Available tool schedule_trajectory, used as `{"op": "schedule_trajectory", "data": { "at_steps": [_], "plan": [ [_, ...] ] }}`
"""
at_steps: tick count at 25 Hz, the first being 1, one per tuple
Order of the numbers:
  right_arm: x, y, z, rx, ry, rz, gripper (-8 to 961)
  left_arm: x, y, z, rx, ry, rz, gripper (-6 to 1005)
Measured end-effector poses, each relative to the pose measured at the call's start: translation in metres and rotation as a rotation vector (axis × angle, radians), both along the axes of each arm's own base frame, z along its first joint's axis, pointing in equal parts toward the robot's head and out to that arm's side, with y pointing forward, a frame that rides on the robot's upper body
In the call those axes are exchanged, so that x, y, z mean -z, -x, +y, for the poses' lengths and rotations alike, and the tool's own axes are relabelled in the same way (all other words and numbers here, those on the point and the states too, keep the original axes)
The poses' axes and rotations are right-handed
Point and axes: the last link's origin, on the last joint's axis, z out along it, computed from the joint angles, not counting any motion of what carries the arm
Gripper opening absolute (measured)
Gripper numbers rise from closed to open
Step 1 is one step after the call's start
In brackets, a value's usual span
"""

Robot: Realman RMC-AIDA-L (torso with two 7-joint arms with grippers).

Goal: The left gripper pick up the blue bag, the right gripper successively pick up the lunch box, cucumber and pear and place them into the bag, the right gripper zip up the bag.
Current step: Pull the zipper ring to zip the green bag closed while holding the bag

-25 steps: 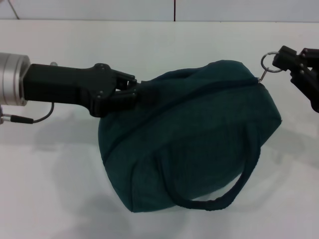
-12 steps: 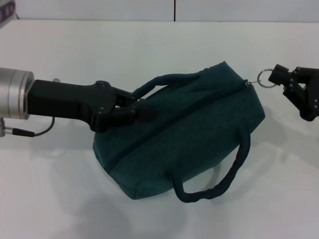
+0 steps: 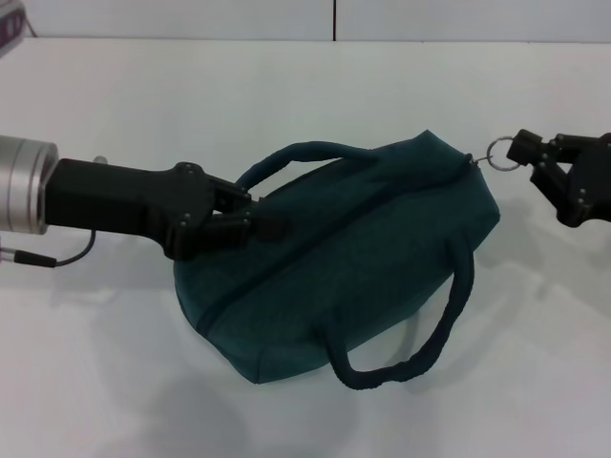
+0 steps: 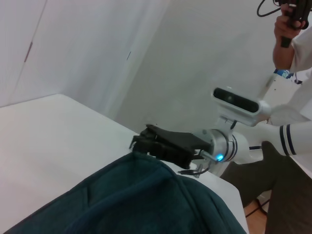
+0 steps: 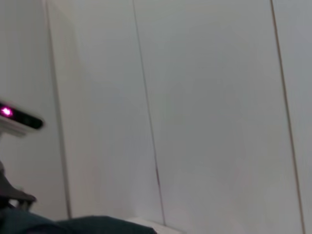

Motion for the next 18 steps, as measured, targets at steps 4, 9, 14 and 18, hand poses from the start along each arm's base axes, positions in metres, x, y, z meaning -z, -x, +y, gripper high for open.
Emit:
{"op": "schedule_trajectory", "data": {
  "at_steps": [4,9,14,18],
  "plan": [
    [0.006,-0.002,0.004,0.023,-0.006,-0.036,17,0.000,0.001,-0.001,-0.003,0.000,0.002,115],
    [0.011,-0.006,0.008,0.052,-0.015,-0.076,17,-0.001,0.001,-0.001,-0.002,0.000,0.003,116],
    [0.011,-0.009,0.010,0.066,-0.024,-0.090,17,-0.001,0.001,0.000,0.000,0.000,0.003,117],
    [0.013,-0.011,0.011,0.081,-0.025,-0.105,17,-0.001,0.000,0.001,0.003,0.000,0.003,118]
  ]
}}
